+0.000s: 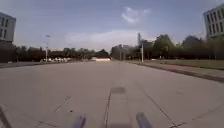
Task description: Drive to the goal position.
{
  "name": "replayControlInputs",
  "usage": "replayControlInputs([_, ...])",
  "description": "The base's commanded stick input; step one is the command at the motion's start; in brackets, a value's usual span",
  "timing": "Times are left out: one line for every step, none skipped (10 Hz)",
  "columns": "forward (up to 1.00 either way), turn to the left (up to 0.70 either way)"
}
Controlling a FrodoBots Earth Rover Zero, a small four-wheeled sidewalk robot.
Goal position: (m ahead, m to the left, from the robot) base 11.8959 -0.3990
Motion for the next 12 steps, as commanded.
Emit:
replayControlInputs([1.0,0.0])
replayControlInputs([1.0,0.0])
replayControlInputs([1.0,0.0])
replayControlInputs([1.0,0.0])
replayControlInputs([1.0,0.0])
replayControlInputs([1.0,0.0])
replayControlInputs([1.0,0.0])
replayControlInputs([1.0,0.0])
replayControlInputs([1.0,0.0])
replayControlInputs([1.0,0.0])
replayControlInputs([1.0,0.0])
replayControlInputs([1.0,0.0])
